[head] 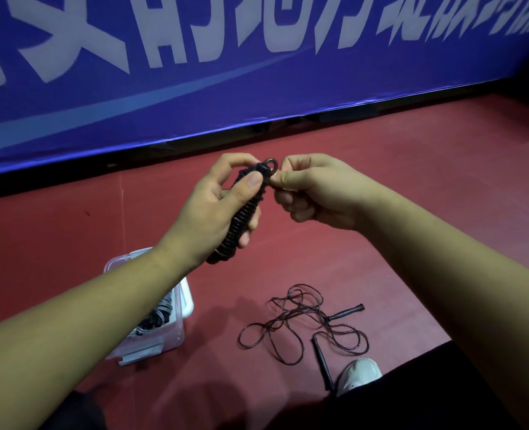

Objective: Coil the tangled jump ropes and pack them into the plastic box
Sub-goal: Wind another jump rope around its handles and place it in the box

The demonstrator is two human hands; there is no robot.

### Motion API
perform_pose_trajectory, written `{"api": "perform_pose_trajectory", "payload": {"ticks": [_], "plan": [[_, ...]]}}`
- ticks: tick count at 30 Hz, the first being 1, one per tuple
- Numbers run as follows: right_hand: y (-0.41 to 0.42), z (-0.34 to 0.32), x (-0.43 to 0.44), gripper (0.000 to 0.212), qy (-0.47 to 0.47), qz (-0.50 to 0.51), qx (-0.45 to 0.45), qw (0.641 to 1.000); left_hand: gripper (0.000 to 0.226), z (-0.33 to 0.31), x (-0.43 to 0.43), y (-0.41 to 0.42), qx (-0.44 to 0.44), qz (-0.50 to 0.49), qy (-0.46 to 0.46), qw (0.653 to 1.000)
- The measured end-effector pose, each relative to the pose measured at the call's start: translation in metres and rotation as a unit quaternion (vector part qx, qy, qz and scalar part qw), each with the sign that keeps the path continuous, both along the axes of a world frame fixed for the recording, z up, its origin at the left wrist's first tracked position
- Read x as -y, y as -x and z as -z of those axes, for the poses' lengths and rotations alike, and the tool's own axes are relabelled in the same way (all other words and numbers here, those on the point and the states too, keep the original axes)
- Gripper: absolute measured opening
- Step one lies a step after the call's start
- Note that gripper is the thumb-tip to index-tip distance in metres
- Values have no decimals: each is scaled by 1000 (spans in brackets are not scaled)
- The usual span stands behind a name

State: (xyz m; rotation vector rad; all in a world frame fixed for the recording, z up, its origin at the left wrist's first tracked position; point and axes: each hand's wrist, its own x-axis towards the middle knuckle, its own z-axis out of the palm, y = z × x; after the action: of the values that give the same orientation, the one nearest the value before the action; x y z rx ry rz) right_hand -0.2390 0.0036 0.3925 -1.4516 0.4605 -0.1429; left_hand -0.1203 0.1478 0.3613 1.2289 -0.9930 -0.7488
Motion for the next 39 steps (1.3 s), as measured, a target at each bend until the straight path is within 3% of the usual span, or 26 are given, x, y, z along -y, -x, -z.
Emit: {"api": "perform_pose_trajectory", "payload": {"ticks": [5, 12, 21, 27, 29, 31, 36, 39], "plan": [[5, -8, -3, 33, 11, 10, 4, 1000, 16, -2, 6, -2, -79, -6, 9, 997], [11, -19, -12, 16, 281, 52, -5, 958, 20, 3, 10, 0, -158, -21, -8, 987], [14, -24, -12, 27, 369, -23, -46, 928, 29, 2, 8, 2, -144, -31, -3, 989], [15, -26, -7, 32, 364, -39, -49, 929, 31, 0, 6, 3, -135, -27, -14, 990], [14, -27, -9, 28, 370, -4, -4, 929, 31, -2, 6, 0, -134, -38, -19, 990], [14, -29, -11, 17, 315, 25, 56, 947, 29, -4, 6, -1, -132, -43, -24, 990], [17, -29, -11, 19, 228, -74, 107, 965, 21, -6, 6, -1, -139, -42, -26, 989], [17, -31, -11, 14, 272, -100, 98, 952, 22, -6, 5, -3, -157, -41, -26, 986]]}}
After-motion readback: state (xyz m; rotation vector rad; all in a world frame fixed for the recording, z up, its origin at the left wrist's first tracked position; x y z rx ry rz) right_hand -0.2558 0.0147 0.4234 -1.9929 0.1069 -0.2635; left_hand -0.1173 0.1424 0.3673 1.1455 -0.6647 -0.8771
